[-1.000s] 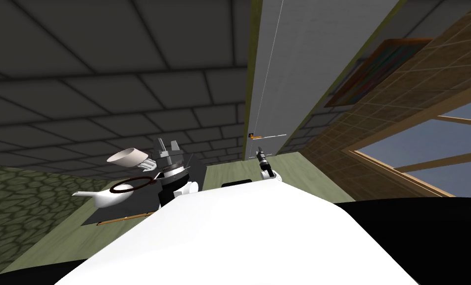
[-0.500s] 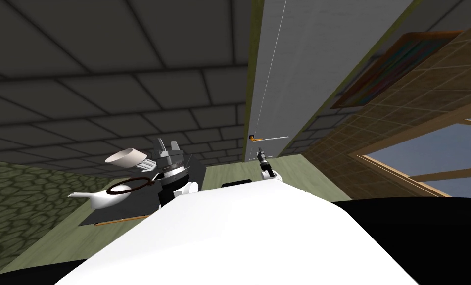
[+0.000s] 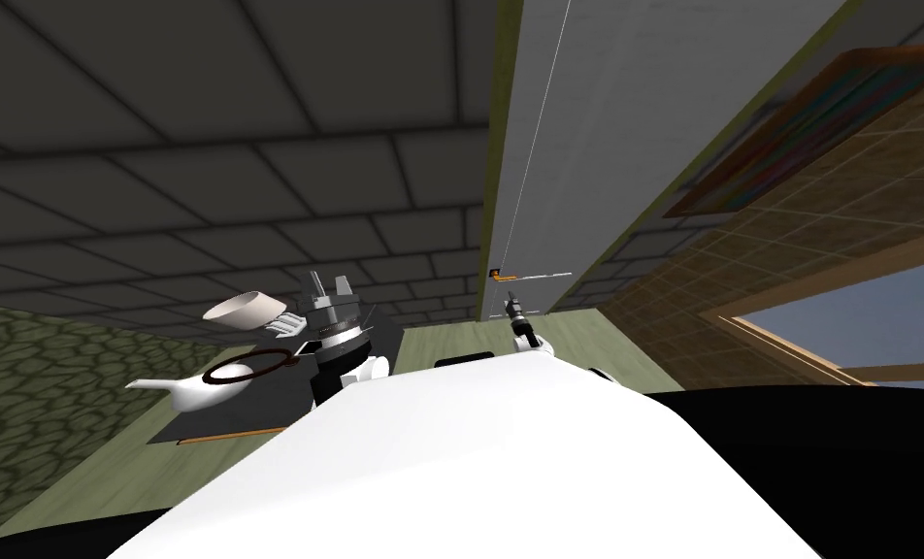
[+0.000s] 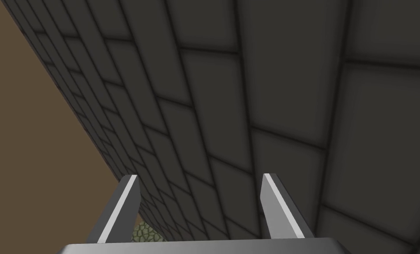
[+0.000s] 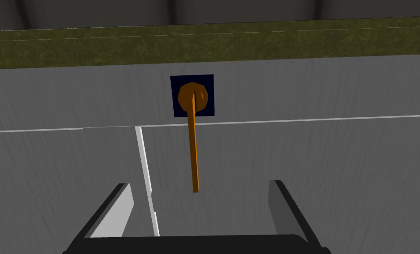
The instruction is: Pull the door open
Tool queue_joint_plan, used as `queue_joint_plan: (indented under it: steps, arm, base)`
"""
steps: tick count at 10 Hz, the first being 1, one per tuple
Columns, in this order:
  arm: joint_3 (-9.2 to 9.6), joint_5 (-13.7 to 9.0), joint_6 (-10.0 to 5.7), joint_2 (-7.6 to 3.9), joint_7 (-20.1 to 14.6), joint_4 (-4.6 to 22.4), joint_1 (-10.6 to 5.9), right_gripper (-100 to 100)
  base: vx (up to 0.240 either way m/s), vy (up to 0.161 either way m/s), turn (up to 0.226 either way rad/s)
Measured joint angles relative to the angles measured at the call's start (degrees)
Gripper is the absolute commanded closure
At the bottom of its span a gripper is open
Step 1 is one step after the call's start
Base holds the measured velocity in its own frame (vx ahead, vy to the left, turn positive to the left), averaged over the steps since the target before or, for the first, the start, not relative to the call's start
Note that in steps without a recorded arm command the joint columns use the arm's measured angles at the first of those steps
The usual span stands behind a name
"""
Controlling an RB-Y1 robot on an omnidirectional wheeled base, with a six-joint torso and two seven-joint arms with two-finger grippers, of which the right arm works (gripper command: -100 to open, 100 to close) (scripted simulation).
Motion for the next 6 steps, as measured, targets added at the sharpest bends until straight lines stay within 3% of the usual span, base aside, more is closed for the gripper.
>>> queue_joint_plan:
  steps: [3, 4, 6]
  arm:
    - [0.15, -0.5, -0.52, -0.34, -0.2, 2.8, -1.07, -100]
    - [0.15, -0.5, -0.52, -0.35, -0.2, 2.9, -1.08, -100]
    - [-0.34, -0.9, -1.96, -1.49, -1.3, 4.7, -1.0, -100]
  base:
    - [0.056, -0.044, 0.032]
    - [0.127, 0.039, 0.155]
    - [0.209, 0.048, 0.12]
